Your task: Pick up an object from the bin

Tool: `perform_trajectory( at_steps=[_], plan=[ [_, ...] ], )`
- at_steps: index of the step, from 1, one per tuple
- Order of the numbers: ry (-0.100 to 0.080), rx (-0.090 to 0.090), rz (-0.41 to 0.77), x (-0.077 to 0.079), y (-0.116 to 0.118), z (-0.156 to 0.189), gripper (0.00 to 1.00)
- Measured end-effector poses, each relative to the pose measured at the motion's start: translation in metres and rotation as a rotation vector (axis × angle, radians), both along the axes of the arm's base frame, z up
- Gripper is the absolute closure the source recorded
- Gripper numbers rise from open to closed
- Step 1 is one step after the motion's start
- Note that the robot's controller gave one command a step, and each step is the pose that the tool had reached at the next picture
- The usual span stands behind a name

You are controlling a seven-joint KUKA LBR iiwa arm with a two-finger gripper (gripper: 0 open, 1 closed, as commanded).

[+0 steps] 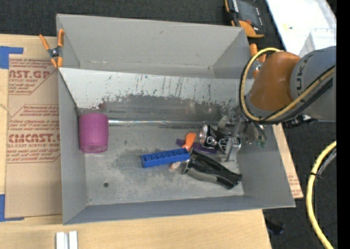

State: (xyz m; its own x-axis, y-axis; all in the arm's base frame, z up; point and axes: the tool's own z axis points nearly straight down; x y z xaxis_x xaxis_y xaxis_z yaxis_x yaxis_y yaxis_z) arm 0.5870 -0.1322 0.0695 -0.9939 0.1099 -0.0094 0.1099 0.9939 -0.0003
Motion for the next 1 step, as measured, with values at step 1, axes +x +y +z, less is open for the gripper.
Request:
perform_trajectory(
  at_steps=[1],
  plan=[
    [0.004, 0.002, -0.021, 0.0003, 0.0044, 0.006, 0.0]
  ],
)
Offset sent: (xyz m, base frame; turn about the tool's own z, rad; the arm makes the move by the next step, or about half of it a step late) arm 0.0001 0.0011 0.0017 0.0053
